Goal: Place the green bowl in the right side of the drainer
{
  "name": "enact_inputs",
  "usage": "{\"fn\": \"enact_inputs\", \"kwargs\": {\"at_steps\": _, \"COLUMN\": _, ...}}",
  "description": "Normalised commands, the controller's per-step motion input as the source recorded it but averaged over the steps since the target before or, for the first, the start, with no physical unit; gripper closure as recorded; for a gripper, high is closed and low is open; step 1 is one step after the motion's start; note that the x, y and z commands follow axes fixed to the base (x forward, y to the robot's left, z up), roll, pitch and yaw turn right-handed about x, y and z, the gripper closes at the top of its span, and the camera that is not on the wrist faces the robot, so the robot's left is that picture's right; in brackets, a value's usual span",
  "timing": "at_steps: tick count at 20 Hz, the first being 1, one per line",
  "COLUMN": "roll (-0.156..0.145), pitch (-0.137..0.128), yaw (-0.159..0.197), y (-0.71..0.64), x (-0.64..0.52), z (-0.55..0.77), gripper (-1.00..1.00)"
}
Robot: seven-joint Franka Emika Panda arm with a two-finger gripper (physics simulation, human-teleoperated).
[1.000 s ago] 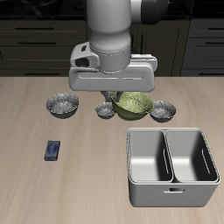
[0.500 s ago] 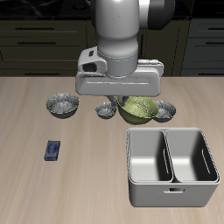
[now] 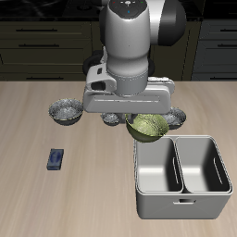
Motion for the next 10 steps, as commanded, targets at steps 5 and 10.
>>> {"fn": "enact_inputs", "kwargs": {"at_steps": 5, "roll": 0.009, "pitch": 0.021, "yaw": 0.023, "y": 0.09, "x": 0.01, "z": -0.19, "gripper": 1.0}}
{"fn": "enact_inputs", "kwargs": {"at_steps": 10, "roll": 0.017, "pitch": 0.031, "yaw": 0.018, "y": 0.12, "x": 0.01, "z": -0.18, "gripper": 1.0}}
